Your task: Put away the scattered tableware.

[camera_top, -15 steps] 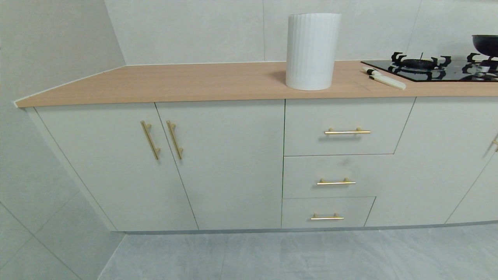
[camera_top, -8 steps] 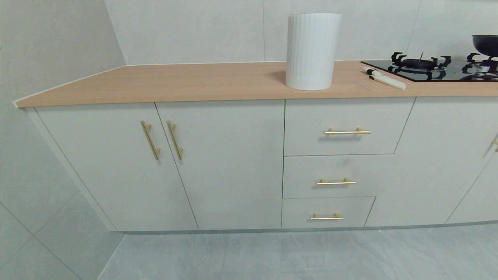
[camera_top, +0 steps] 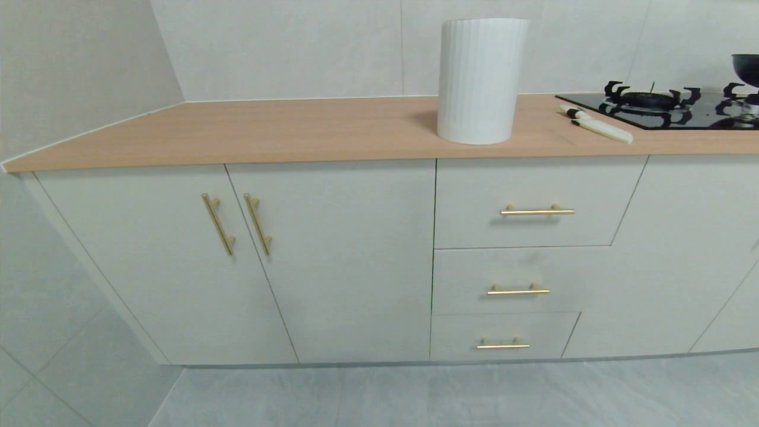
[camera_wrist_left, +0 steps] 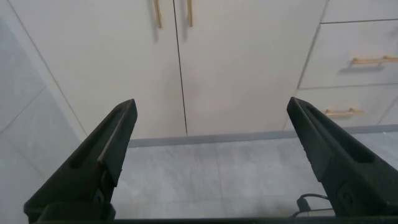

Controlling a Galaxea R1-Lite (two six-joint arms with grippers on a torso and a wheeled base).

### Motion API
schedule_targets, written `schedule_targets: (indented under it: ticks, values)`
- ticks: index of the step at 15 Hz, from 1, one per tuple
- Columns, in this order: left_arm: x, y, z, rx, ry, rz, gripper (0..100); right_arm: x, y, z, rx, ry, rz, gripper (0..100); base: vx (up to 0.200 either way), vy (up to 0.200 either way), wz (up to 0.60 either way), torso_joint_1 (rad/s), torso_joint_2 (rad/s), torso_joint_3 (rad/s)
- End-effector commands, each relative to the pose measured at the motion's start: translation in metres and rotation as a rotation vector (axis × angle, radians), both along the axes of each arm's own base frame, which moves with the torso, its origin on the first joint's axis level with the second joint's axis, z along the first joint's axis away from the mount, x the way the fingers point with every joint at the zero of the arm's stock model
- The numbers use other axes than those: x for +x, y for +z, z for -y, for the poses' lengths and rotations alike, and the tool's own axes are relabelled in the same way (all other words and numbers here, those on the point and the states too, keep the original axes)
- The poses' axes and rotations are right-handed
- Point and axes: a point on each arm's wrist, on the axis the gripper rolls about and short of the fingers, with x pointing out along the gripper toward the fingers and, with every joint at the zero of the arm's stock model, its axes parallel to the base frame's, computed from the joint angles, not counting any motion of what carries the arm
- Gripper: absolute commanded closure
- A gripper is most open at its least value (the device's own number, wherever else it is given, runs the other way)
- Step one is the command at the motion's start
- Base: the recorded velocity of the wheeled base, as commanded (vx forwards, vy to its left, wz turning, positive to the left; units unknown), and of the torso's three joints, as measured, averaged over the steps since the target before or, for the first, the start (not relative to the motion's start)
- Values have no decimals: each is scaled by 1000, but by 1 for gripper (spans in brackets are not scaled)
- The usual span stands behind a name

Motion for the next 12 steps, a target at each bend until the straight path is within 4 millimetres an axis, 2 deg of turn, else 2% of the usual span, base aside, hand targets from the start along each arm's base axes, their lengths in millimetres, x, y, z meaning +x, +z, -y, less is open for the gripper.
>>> schedule_targets:
  ticks: [1,12]
  values:
    - [0,0,0,1,0,0,0,0,0,0,0,0,-2,0,200,0,0,-2,-2,2]
    - [0,0,0,1,1,0,0,0,0,0,0,2,-2,0,200,0,0,1,3,2]
